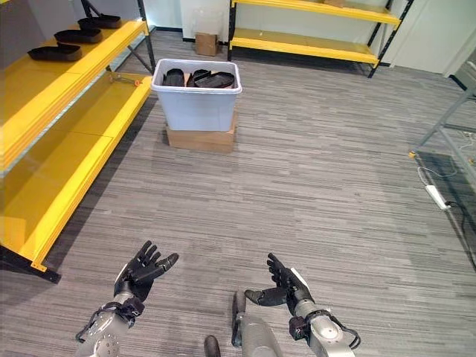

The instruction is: Move parts from the plastic box to the shelf.

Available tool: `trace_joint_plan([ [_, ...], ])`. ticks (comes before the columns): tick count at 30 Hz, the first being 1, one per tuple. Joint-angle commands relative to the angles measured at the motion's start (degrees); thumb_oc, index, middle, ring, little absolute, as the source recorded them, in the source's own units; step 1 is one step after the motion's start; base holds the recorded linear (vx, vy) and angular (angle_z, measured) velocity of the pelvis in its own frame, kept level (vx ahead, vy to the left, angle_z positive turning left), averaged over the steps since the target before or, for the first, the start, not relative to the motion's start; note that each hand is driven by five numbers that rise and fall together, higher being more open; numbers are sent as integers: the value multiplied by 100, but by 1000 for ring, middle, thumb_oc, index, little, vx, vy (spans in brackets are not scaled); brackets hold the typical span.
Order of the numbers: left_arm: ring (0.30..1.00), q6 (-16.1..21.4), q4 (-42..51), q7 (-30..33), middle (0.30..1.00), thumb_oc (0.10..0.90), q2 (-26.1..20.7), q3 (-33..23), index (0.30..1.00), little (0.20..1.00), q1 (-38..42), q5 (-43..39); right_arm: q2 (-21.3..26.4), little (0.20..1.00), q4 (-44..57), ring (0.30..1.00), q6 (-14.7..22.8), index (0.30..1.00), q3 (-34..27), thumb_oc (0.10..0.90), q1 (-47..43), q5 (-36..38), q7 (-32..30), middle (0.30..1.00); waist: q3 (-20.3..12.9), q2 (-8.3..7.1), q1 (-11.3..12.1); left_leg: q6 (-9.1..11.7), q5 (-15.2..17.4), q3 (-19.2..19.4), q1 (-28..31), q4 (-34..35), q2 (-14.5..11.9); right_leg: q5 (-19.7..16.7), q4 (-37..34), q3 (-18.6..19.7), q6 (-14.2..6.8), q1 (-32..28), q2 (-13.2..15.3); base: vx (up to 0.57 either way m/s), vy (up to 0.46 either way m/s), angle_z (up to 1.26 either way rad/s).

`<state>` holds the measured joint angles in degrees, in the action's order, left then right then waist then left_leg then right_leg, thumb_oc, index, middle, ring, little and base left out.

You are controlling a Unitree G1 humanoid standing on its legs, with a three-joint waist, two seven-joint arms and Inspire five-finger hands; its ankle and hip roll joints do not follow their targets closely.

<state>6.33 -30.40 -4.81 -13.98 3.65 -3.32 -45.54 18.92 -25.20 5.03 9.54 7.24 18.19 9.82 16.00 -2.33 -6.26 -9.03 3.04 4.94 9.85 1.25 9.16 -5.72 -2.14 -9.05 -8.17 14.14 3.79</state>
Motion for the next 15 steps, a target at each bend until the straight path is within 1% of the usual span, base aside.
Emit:
trace_joint_plan([
  [1, 1000, 431, 715, -560, 1000, 900, -45, 152, 1000, 1000, 37, 69, 38, 1000, 297, 1000, 573, 1000, -227, 900, -362, 100, -153, 1000, -358, -133, -69, 401, 499, -758, 817, 364, -366, -771, -18, 441, -54, -163, -259, 314, -159, 86],
  [2, 1000, 463, 740, -591, 1000, 900, -12, 233, 1000, 1000, 31, 108, 38, 1000, 285, 1000, 576, 1000, -221, 900, -354, 90, -220, 1000, -378, -141, -88, 393, 534, -800, 824, 336, -355, -790, -83, 544, -36, -233, -269, 399, -229, 68],
  [3, 1000, 486, 835, -609, 1000, 900, 16, 366, 1000, 1000, 0, 166, 21, 1000, 247, 1000, 586, 1000, -191, 900, -362, 119, -300, 1000, -421, -178, -96, 375, 658, -781, 837, 250, -325, -813, -82, 619, -26, -355, -238, 352, -220, 79],
  [4, 1000, 446, 902, -591, 1000, 900, 20, 416, 1000, 1000, -29, 124, 4, 1000, 250, 1000, 583, 1000, -165, 900, -362, 74, -385, 1000, -449, -198, -90, 366, 732, -749, 847, 190, -312, -819, -18, 613, -20, -401, -201, 398, -267, 74],
  [5, 1000, 319, 940, -487, 1000, 900, 45, 451, 1000, 1000, -50, -172, 7, 1000, 233, 1000, 605, 1000, -139, 900, -370, 27, -421, 1000, -481, -196, -90, 373, 789, -711, 868, 136, -313, -791, 123, 605, 6, -429, -166, 270, -188, 70],
  [6, 1000, 279, 939, -461, 1000, 900, 60, 453, 1000, 1000, -50, -279, 12, 1000, 215, 1000, 627, 1000, -120, 900, -376, 37, -423, 1000, -494, -189, -93, 379, 819, -695, 873, 99, -317, -760, 200, 612, 27, -448, -155, 314, -211, 31],
  [8, 1000, 240, 1064, -589, 1000, 900, 91, 477, 1000, 1000, -88, -365, 31, 1000, 228, 1000, 584, 1000, -44, 900, -417, 55, -511, 1000, -550, -148, -102, 402, 923, -609, 899, -31, -371, -567, 481, 628, 160, -535, -141, 353, -228, 14],
  [9, 1000, 232, 1114, -622, 1000, 900, 94, 494, 1000, 1000, -105, -339, 37, 1000, 238, 1000, 559, 1000, -33, 900, -429, 60, -525, 1000, -558, -139, -103, 406, 952, -588, 901, -65, -386, -522, 524, 630, 185, -545, -149, 443, -301, -6],
  [10, 1000, 127, 1368, -637, 1000, 900, 62, 540, 1000, 1000, -177, -279, 63, 1000, 271, 1000, 488, 1000, -48, 900, -415, 69, -544, 1000, -582, -96, -133, 439, 1014, -573, 918, -126, -453, -363, 635, 691, 282, -588, -218, 383, -277, -11],
  [13, 1000, 66, 1455, -567, 1000, 900, 30, 577, 1000, 1000, -190, -304, 85, 1000, 327, 1000, 376, 1000, -38, 900, -386, 34, -588, 1000, -594, -63, -181, 488, 1023, -537, 912, -216, -537, -233, 827, 741, 338, -541, -259, 249, -200, 2],
  [15, 1000, 69, 1466, -640, 1000, 900, 23, 566, 1000, 1000, -198, -406, 122, 1000, 321, 1000, 353, 1000, -34, 900, -345, -71, -614, 1000, -611, -25, -223, 564, 886, -527, 876, -367, -632, -116, 902, 778, 398, -541, -297, 260, -226, -13],
])
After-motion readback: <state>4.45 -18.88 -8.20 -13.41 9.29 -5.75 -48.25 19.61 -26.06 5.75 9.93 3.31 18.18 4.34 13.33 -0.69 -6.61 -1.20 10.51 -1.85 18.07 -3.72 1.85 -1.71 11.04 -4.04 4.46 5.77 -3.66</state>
